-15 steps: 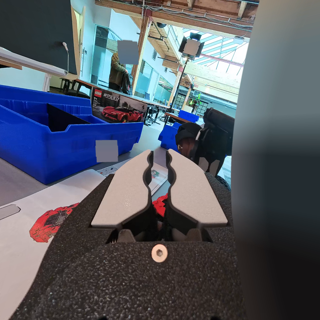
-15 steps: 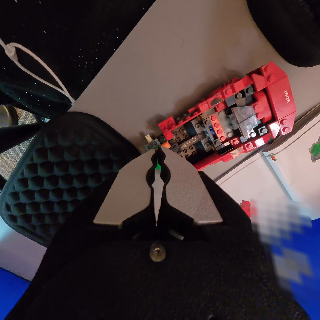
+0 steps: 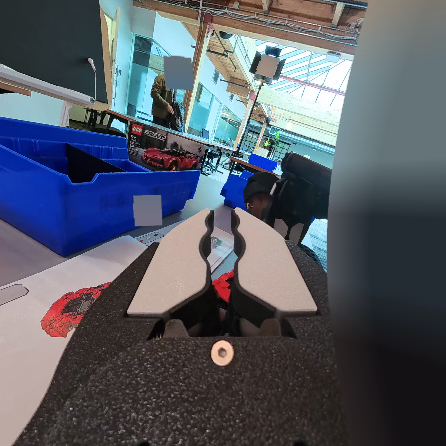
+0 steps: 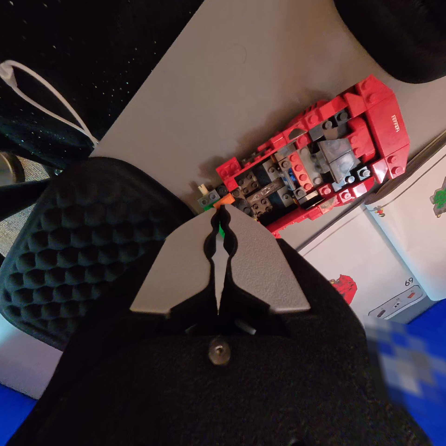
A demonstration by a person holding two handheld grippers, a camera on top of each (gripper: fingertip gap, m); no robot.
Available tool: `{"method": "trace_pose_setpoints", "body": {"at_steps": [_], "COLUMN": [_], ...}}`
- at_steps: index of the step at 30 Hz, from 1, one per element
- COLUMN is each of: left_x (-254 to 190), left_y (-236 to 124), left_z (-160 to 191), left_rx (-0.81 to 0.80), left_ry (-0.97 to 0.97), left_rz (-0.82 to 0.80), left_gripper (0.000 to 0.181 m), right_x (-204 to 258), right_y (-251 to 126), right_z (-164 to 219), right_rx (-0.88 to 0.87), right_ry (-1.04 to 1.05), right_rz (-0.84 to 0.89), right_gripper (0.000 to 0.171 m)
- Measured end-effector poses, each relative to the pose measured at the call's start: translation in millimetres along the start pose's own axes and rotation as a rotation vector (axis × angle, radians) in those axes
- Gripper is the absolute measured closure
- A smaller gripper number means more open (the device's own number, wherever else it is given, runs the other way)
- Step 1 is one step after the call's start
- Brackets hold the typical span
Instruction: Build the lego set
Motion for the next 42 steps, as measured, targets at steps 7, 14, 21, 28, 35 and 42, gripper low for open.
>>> {"method": "trace_pose_setpoints", "body": {"at_steps": [7,14,21,28,35,42], "left_x": [0,0,-1,-10,-31,-75], "left_y": [0,0,1,-4,-3,10], "left_z": [0,0,0,-5,2,11], "left_rx": [0.001,0.001,0.007,-0.052,0.25,0.619], "left_ry": [0.0,-0.001,0.005,0.12,0.368,0.681], "left_rz": [0.0,-0.001,-0.003,0.029,0.142,0.333], "left_gripper": [0.168,0.168,0.168,0.167,0.146,0.122], "right_x": [0,-3,-5,-6,10,40], "right_y": [-1,0,1,-7,-32,-34], "right_z": [-2,-6,-9,-10,-7,-10], "right_rx": [-0.01,-0.024,0.006,-0.023,-0.288,-0.468], "right_ry": [0.003,0.011,0.021,0.056,0.268,0.497], "right_rz": [0.008,-0.014,-0.013,0.021,0.124,0.295], "right_gripper": [0.171,0.171,0.171,0.171,0.149,0.115]}}
Point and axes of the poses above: each gripper's, where its closed fingertips meet, y out along the fingers, z out of its underside, x = y × z across the jaws, the point moved 8 cm from there along -y, back along the fingers, and after that the axes turned 11 degrees about -z, right-handed, at the moved point
